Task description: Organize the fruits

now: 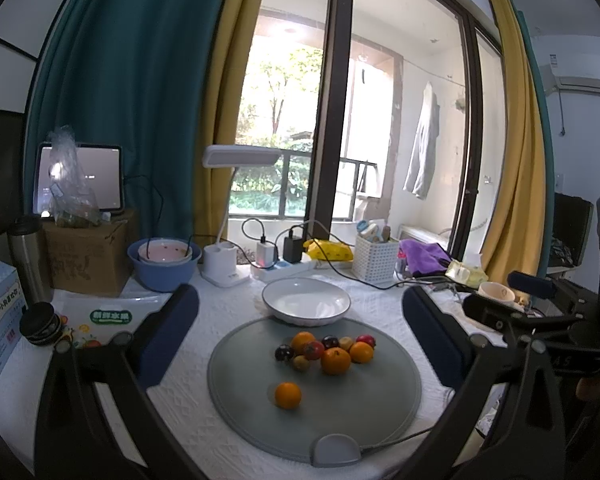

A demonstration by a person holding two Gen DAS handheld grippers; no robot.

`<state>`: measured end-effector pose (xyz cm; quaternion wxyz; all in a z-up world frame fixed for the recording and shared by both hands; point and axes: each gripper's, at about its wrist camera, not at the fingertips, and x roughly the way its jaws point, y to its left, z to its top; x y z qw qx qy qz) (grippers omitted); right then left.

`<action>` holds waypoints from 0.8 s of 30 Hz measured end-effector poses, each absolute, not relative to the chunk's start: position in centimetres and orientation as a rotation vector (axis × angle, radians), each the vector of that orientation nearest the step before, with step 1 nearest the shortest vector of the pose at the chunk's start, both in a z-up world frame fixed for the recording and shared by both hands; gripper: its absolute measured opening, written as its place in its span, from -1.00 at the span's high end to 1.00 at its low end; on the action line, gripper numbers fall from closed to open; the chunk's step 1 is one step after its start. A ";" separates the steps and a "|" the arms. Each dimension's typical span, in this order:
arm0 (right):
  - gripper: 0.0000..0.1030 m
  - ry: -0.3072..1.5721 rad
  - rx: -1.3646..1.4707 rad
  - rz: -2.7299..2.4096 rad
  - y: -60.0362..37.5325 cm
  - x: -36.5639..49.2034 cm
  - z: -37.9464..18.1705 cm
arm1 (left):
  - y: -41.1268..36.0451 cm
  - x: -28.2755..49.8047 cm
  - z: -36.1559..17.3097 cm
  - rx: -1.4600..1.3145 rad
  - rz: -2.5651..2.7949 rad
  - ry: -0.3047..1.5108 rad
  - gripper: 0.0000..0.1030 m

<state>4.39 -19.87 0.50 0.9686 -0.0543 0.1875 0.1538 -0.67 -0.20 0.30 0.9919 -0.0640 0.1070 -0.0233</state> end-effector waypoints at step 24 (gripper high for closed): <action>-0.88 0.527 -0.124 0.307 -20.1 9.6 -4.3 | -0.4 3.9 -4.5 -0.114 -0.046 0.425 -0.98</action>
